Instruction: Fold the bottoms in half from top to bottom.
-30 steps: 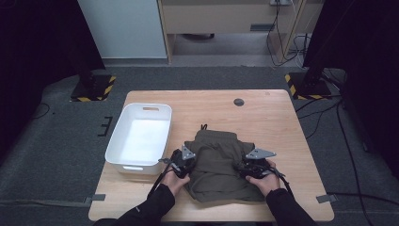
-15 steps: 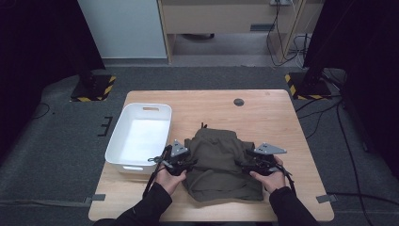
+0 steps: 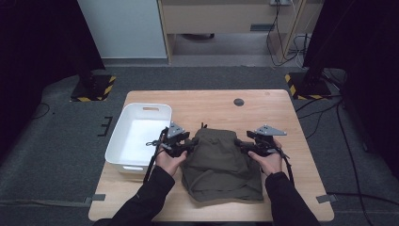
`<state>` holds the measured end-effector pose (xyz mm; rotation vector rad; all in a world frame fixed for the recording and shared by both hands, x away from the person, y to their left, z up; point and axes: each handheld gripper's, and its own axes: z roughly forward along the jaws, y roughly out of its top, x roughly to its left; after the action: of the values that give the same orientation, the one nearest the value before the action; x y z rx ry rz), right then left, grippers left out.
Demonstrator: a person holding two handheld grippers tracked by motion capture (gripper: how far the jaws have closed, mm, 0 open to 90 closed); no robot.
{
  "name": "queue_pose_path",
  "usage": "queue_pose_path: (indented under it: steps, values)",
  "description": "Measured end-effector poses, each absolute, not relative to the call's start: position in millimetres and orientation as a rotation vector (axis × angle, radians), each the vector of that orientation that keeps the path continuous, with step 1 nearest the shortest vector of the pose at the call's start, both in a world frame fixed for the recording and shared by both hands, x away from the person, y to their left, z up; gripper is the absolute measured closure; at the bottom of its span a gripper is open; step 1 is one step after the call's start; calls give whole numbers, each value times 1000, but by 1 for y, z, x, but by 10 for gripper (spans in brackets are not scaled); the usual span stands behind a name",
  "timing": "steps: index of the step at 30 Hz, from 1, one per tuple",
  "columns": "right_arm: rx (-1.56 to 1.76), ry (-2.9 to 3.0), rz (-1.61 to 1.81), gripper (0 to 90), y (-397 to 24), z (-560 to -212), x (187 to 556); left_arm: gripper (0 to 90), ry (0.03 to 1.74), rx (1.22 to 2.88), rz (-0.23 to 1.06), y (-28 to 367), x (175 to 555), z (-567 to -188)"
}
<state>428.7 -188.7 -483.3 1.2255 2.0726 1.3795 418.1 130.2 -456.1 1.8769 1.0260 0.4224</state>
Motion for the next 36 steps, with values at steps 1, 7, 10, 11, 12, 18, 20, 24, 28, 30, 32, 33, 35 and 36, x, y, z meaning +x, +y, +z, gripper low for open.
queue_pose_path:
  steps: [1, 7, 10, 11, 12, 18, 20, 24, 28, 30, 32, 33, 35, 36]
  values:
    - [1230, 2079, 1373, 300, -188, -484, 432, 488, 1035, 1878, 418, 128, 422, -458]
    - [1270, 2135, 1327, 313, -183, -497, 443, 481, 1088, 1903, 368, 117, 437, -475]
    - [1287, 2178, 1295, 324, -182, -503, 443, 508, 1109, 1930, 369, 117, 440, -482]
    - [1278, 2196, 1286, 331, -181, -505, 444, 521, 1117, 1937, 364, 117, 441, -484]
    - [1280, 2204, 1281, 339, -180, -506, 444, 530, 1122, 1950, 363, 117, 442, -486]
    - [1288, 2252, 1258, 445, -176, -516, 446, 611, 1115, 1997, 381, 113, 442, -492]
    - [1287, 2251, 1257, 496, -174, -519, 447, 642, 1119, 2004, 381, 112, 442, -494]
    - [1251, 2237, 1282, 677, -172, -519, 447, 714, 1124, 2009, 393, 111, 442, -495]
    - [1244, 2227, 1284, 786, -171, -519, 447, 787, 1120, 2010, 390, 111, 441, -493]
    - [1233, 2221, 1296, 820, -171, -518, 447, 834, 1121, 2000, 372, 112, 440, -491]
    - [1215, 2206, 1305, 842, -172, -516, 445, 863, 1112, 2003, 370, 113, 438, -488]
    - [1209, 2201, 1312, 850, -172, -514, 445, 873, 1102, 2005, 376, 114, 437, -486]
    - [1197, 2190, 1333, 858, -174, -511, 444, 883, 1085, 2006, 369, 114, 433, -482]
    - [1190, 2188, 1341, 861, -175, -510, 443, 884, 1071, 2006, 375, 114, 430, -480]
